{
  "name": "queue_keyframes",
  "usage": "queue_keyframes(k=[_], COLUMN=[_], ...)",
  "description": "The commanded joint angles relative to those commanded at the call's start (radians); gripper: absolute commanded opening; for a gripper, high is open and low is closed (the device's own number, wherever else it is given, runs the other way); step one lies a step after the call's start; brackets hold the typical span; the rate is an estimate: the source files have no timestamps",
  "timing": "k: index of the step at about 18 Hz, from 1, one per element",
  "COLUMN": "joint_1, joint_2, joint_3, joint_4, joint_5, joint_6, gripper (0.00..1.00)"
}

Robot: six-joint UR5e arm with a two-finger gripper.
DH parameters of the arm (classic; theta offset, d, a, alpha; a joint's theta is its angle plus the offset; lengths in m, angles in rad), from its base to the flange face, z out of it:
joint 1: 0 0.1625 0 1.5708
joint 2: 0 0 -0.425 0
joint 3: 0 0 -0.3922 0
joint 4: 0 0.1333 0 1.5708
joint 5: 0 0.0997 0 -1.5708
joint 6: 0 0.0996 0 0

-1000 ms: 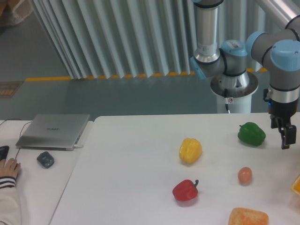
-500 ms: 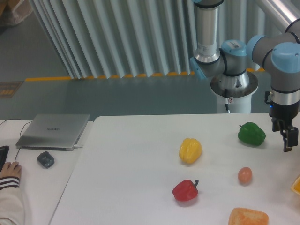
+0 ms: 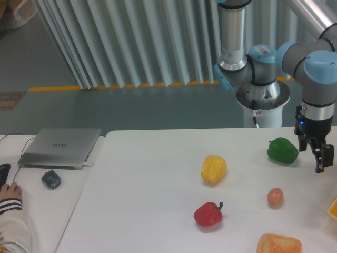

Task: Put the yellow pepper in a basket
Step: 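Move the open gripper over the yellow bell pepper, then lower the open gripper around the yellow pepper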

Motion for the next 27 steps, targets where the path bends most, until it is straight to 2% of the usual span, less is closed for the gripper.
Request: queue_keyframes(k=[3, 4, 6, 8, 9, 12, 19, 21, 27], joint_1=[-0.021, -0.04, -0.075, -0.152, -0.175, -0.213, -0.279, -0.327, -0.429], joint_2=[-0.002, -0.003, -0.005, -0.027, -0.029, -0.025, -0.017, -0.02, -0.041], joint_3=[0.003, 0.005, 0.012, 0.052, 0.057, 0.06, 0.028, 0.022, 0.003], joint_4=[0.002, 0.003, 0.05, 0.058, 0.058, 0.051, 0.025, -0.006, 0.002], joint_5=[-0.002, -0.018, -0.023, -0.018, -0.015, -0.009, 0.018, 0.058, 0.066], joint_6=[-0.111, -0.186, -0.339, -0.606, -0.662, -0.717, -0.973, -0.992, -1.02], gripper=[1.0, 1.0, 1.0, 1.0, 1.0, 1.0, 1.0, 1.0, 1.0])
